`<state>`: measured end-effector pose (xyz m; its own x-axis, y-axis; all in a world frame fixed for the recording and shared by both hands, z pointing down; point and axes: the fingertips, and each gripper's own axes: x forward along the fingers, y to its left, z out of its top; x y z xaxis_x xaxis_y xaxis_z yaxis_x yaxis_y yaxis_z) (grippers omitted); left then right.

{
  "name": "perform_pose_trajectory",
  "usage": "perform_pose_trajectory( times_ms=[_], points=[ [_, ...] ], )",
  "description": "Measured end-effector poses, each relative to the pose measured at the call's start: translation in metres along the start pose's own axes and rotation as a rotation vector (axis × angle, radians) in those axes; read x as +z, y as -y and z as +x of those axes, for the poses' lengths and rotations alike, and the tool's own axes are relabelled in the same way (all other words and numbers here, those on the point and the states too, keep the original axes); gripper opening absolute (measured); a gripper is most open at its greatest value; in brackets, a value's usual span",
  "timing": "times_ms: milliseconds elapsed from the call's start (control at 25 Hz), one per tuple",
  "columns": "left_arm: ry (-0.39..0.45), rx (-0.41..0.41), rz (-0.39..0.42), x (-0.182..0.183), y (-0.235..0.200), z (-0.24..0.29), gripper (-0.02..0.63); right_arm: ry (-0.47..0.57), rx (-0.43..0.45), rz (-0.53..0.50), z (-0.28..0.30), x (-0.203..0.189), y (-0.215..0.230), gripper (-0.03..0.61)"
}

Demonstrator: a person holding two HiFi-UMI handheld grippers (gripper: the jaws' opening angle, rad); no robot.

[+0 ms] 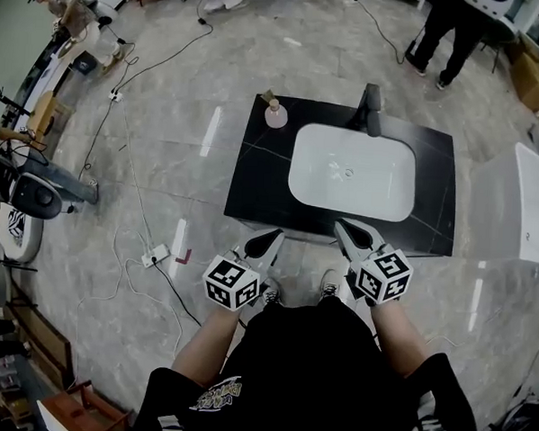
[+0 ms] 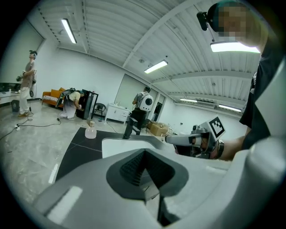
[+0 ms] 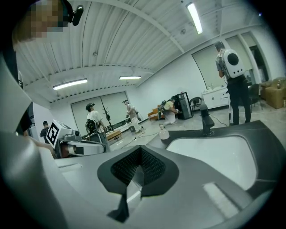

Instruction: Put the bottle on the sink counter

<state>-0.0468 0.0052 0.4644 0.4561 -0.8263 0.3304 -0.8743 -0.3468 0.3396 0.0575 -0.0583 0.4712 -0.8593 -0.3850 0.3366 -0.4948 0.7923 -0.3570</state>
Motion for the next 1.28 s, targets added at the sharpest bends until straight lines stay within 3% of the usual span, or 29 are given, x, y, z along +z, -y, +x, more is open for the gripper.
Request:
perform_pose_trajectory(
  times_ms=[720, 1280],
  points=[
    [-0.051, -0.148, 0.010, -0.021, -0.032, -0.028, 0.000, 0.018, -0.142, 0.067, 0.014, -0.033, -0.046, 0.028],
    [-0.063, -0.196, 0.019, -0.025, -0.046, -0.047, 0.000, 0.024, -0.191, 0.085, 0.024, -0.042, -0.069, 0.027]
  ],
)
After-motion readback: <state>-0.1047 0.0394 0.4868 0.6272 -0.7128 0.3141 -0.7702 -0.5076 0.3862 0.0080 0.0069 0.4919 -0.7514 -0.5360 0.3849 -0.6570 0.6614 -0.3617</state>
